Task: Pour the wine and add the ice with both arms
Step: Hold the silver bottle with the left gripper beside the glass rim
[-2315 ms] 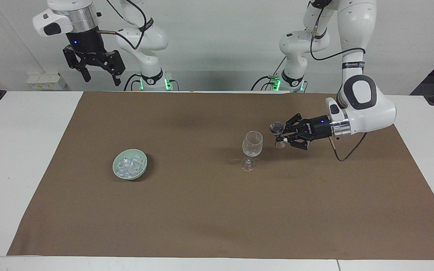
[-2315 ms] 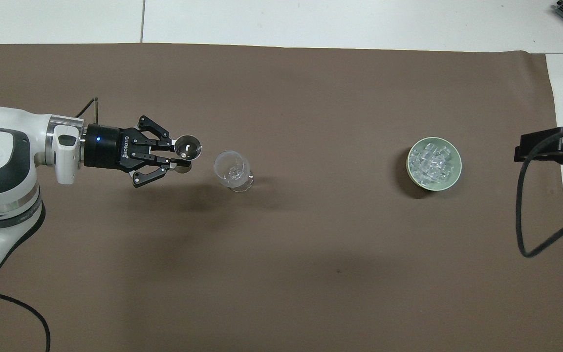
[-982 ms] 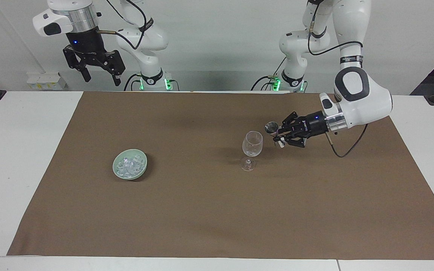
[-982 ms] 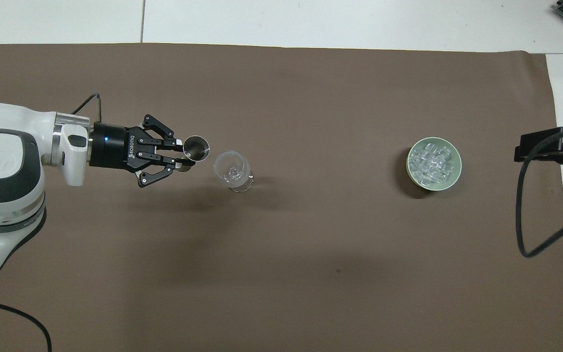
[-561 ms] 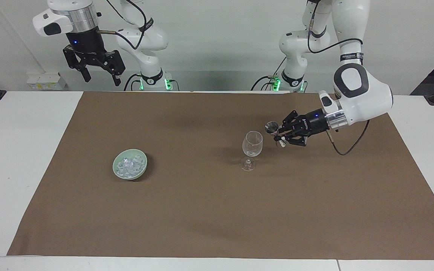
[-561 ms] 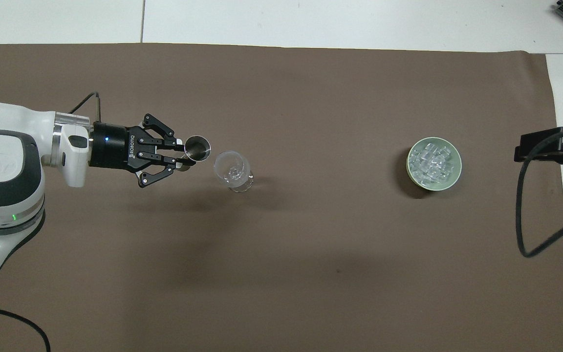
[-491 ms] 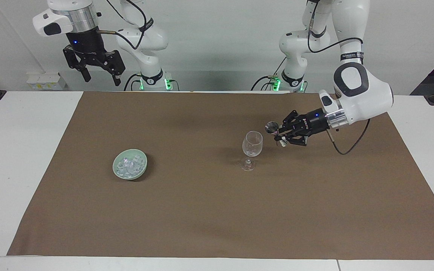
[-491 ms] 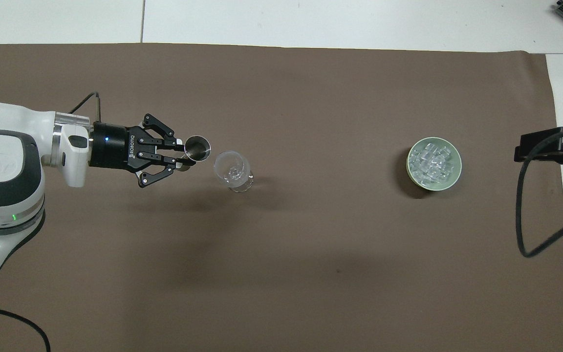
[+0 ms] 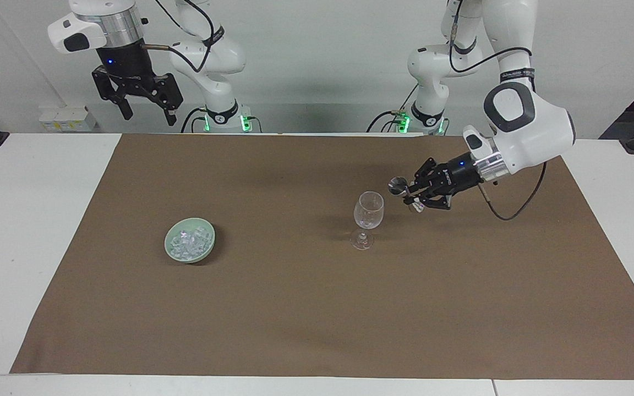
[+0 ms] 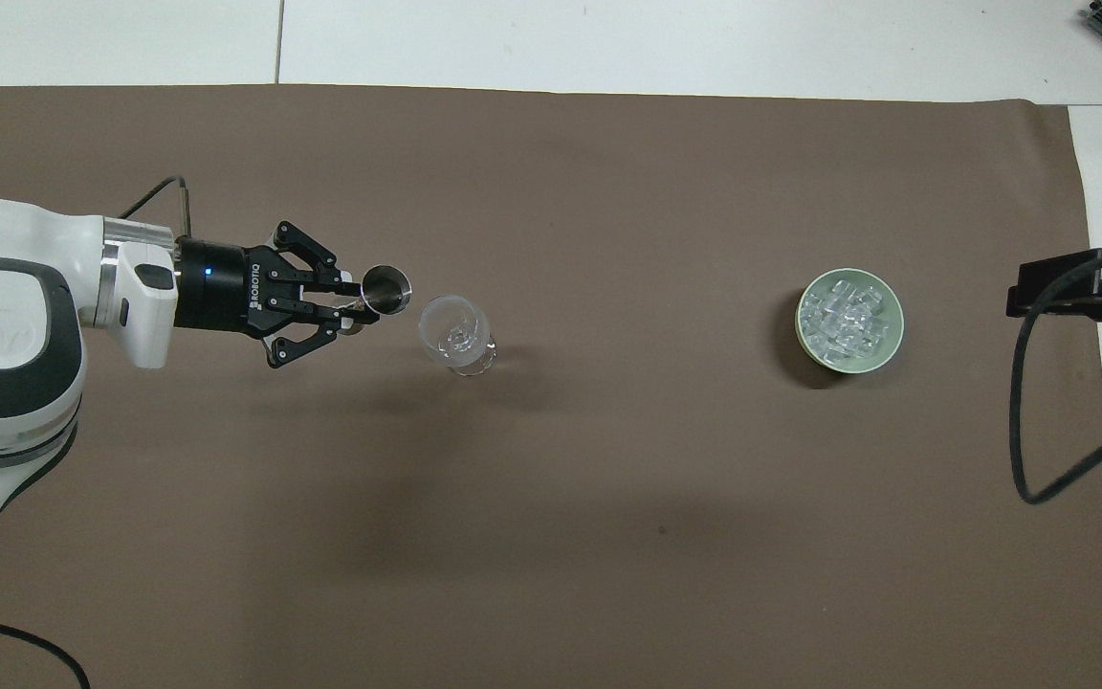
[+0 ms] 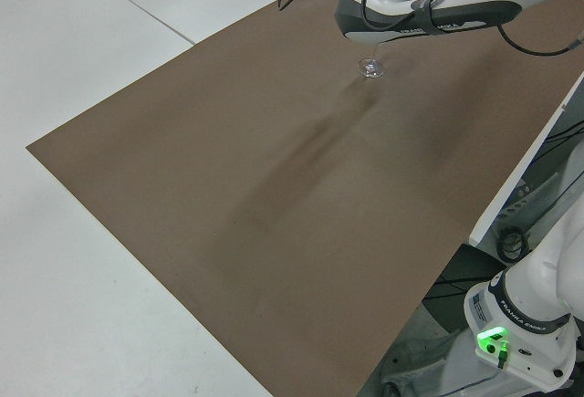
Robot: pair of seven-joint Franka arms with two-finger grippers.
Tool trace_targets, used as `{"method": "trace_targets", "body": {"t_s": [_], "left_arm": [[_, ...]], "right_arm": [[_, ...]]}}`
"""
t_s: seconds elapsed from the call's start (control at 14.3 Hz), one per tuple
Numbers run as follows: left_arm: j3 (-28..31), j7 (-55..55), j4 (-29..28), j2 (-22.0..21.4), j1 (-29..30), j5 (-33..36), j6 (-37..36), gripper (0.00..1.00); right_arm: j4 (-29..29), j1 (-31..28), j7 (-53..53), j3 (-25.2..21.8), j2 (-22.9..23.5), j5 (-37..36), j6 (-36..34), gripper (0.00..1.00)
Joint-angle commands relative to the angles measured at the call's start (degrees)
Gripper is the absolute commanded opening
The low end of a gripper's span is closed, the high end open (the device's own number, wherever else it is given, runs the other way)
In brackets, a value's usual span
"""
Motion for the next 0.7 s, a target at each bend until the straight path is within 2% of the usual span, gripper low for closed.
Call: {"method": "trace_targets", "body": {"t_s": [0.0, 0.63], "left_arm": [[0.9, -2.6, -1.6, -2.2, -1.2, 2.3, 1.5, 0.0], [0.9, -6.1, -1.5, -2.6, -2.5, 4.1, 3.2, 0.0]], "right_arm": [[0.0, -1.0, -0.9, 0.4, -0.5, 0.2, -1.0, 1.0], [0.0, -1.0, -0.9, 0.4, -0.5, 0.2, -1.0, 1.0]]}}
